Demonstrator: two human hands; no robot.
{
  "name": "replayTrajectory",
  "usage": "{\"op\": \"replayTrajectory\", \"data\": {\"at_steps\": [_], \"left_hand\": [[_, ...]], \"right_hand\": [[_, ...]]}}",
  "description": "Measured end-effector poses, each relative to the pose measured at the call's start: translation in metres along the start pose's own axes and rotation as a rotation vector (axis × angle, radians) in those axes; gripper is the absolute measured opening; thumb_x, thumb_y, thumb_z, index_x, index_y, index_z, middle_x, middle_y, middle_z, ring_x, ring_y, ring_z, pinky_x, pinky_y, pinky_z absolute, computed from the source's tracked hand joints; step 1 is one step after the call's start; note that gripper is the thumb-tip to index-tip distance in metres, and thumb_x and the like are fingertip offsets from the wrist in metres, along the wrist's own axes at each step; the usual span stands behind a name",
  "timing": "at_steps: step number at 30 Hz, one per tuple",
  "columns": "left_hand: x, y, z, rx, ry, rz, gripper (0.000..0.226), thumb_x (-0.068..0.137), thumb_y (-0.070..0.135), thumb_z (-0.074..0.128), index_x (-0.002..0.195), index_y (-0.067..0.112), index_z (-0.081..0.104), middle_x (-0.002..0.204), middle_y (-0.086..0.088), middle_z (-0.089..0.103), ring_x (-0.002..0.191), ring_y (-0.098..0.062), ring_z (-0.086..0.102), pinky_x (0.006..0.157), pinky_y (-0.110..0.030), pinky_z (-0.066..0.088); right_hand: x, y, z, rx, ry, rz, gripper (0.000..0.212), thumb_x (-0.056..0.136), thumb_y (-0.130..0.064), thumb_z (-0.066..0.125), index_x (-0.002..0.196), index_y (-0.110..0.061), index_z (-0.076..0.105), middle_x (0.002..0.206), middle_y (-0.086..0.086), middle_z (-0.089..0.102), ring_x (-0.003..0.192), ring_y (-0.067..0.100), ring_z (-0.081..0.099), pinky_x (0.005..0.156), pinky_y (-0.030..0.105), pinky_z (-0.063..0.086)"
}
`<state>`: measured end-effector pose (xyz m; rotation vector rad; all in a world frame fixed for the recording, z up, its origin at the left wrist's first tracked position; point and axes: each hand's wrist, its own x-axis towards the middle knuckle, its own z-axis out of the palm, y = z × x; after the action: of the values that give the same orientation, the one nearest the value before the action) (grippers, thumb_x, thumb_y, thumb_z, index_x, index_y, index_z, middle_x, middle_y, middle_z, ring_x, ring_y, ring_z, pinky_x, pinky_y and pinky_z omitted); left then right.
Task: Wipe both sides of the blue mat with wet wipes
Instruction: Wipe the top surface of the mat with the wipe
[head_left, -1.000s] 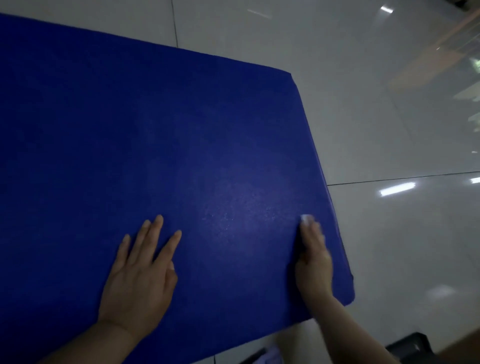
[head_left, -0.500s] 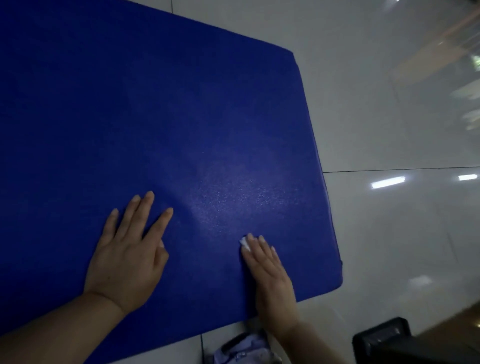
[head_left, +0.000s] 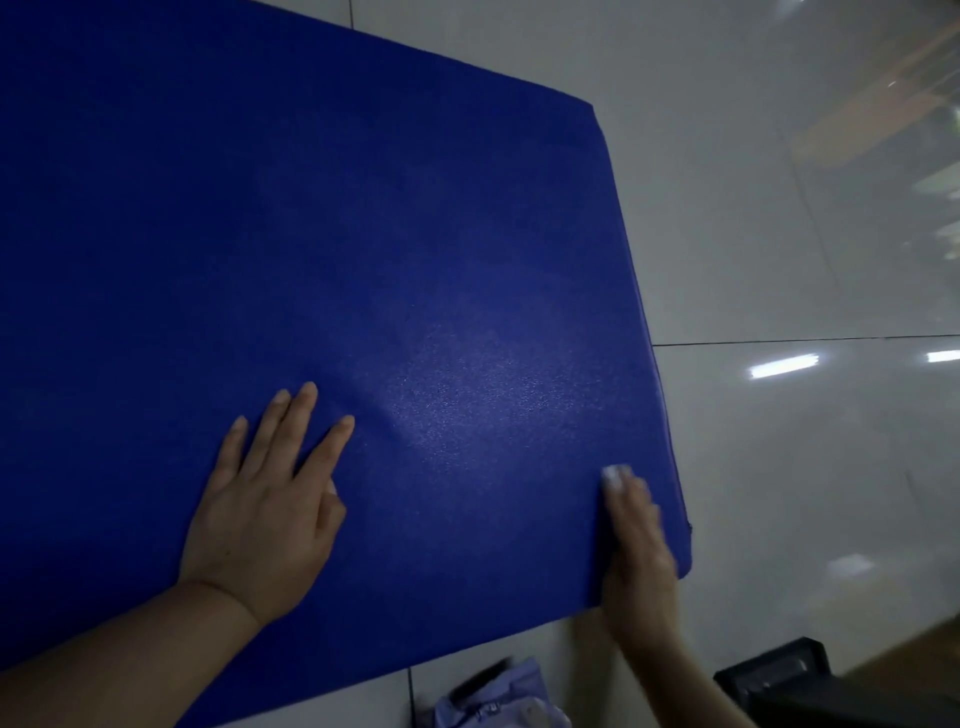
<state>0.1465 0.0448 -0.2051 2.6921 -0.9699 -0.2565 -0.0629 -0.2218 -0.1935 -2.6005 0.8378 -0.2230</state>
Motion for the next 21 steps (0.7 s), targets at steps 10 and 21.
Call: {"op": "replayTrajectory", "data": {"at_steps": [10, 21], "left_hand": [[0.000, 0.000, 0.001, 0.006, -0.004, 0.002, 0.055, 0.091, 0.029, 0.028, 0.140, 0.012, 0.045, 0.155, -0.017, 0.026, 0.142, -0.031, 0.024, 0.117, -0.042, 0.003], [0.001, 0.000, -0.001, -0.011, -0.010, -0.002, 0.055, 0.090, 0.028, 0.028, 0.140, 0.012, 0.046, 0.155, -0.017, 0.026, 0.142, -0.031, 0.024, 0.117, -0.041, 0.001]], "right_hand": [[-0.023, 0.000, 0.000, -0.079, -0.115, -0.060, 0.081, 0.085, 0.012, 0.043, 0.149, -0.031, 0.017, 0.156, -0.018, 0.016, 0.145, 0.008, 0.013, 0.119, 0.033, 0.011], [-0.041, 0.012, -0.008, -0.056, -0.070, -0.105, 0.071, 0.082, 0.004, 0.049, 0.147, -0.016, 0.026, 0.154, 0.001, 0.027, 0.143, 0.018, 0.021, 0.117, 0.037, 0.018]]}}
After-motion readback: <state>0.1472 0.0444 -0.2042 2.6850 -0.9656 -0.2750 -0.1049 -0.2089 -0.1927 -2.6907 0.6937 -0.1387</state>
